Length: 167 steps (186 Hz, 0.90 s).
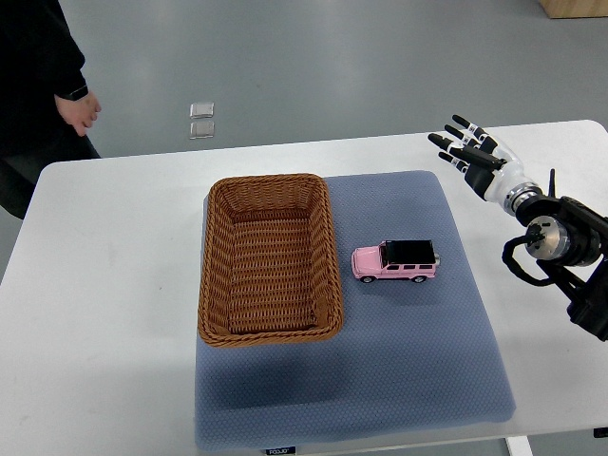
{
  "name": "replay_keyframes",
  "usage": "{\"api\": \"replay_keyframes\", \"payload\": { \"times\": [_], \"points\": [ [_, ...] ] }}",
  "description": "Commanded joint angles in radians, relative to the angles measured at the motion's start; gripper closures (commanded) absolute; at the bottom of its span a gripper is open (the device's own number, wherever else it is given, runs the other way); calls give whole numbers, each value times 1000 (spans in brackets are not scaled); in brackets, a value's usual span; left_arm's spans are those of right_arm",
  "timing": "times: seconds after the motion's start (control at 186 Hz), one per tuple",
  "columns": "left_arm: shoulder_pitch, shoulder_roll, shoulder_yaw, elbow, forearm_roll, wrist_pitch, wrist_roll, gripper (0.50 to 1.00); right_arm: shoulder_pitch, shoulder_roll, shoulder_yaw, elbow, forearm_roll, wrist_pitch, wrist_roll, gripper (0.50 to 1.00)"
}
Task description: Place pink car in brown basket
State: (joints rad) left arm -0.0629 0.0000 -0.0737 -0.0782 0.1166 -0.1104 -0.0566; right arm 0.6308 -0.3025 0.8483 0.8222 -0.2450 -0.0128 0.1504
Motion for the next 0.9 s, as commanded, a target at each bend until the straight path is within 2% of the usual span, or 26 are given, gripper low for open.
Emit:
{"api": "replay_keyframes", "payload": {
  "times": [0.0, 0.895],
  "points": [
    [0, 0, 0, 0, 0, 0, 0, 500, 1, -1, 0, 0, 0, 1, -2, 581],
    [0, 0, 0, 0, 0, 0, 0, 500, 1, -10, -9, 5, -5, 21, 1, 581]
  ]
}}
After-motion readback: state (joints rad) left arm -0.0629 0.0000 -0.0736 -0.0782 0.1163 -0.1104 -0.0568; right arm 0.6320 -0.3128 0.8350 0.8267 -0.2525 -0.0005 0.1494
